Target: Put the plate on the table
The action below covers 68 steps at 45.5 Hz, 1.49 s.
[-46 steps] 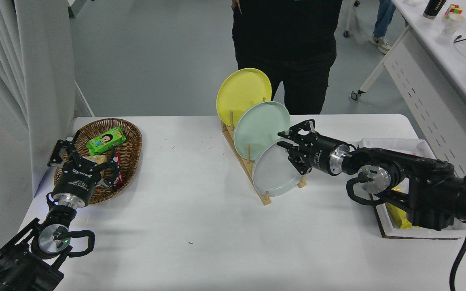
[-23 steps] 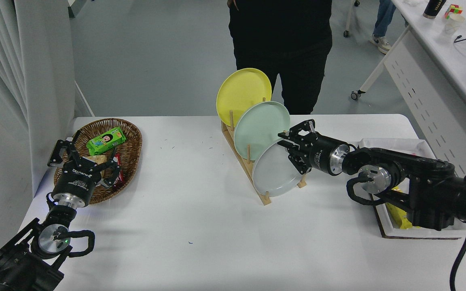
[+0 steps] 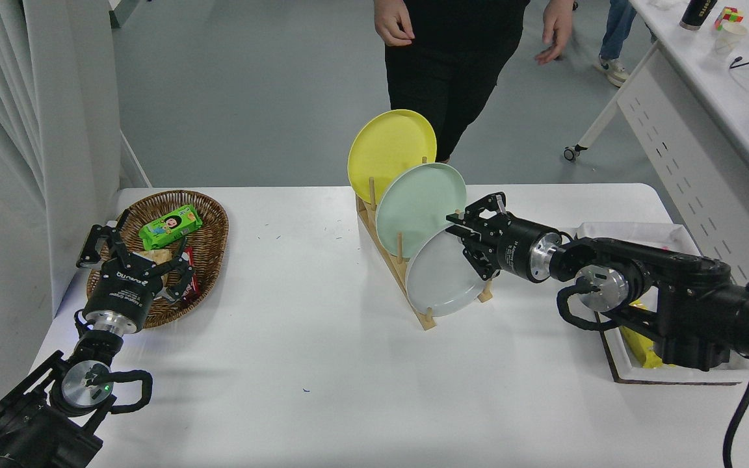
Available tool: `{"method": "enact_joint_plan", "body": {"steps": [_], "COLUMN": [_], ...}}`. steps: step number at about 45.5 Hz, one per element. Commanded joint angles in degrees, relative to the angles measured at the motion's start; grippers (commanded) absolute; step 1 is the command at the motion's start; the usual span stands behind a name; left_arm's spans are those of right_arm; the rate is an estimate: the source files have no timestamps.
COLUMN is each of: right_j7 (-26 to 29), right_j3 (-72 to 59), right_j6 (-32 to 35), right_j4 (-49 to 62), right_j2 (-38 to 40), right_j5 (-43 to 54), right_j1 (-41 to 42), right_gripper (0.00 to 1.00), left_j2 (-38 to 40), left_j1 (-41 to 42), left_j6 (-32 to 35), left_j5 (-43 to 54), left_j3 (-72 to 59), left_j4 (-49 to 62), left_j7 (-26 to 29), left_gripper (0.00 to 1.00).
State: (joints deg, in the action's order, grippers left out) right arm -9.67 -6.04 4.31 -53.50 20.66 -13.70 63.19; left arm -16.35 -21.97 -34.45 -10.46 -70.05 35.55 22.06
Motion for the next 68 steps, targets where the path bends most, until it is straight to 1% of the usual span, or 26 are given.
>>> {"method": "enact_joint_plan", "body": {"steps": [1,8,55,62,68], "right_j7": [0.0,0.0,0.0,0.0,0.0], "right_j3": [0.1,0.1,0.1,0.1,0.1], "right_j6": [0.1,0.1,0.2,0.2,0.3], "right_j4": [0.0,0.0,-1.7,-2.0,-2.1], "right_j2": [0.2,0.2,1.7,1.9,2.1], "right_j5": [0.0,0.0,-0.1,-0.1,-0.1], "right_j1": [0.0,0.0,0.4,0.4,0.4], "right_gripper": [0.16,0.13,0.09,0.05,0.05], "left_j2": [0.0,0.0,0.0,0.0,0.0], "left_j1": [0.0,0.0,0.0,0.0,0.0], "left_j6": [0.0,0.0,0.0,0.0,0.0], "left_j5": [0.0,0.0,0.0,0.0,0.0], "left_j3": [0.0,0.0,0.0,0.0,0.0], "left_j4": [0.0,0.0,0.0,0.0,0.0], "left_j7": [0.0,0.0,0.0,0.0,0.0], "left_gripper": [0.98,0.98,0.98,0.98,0.98]}}
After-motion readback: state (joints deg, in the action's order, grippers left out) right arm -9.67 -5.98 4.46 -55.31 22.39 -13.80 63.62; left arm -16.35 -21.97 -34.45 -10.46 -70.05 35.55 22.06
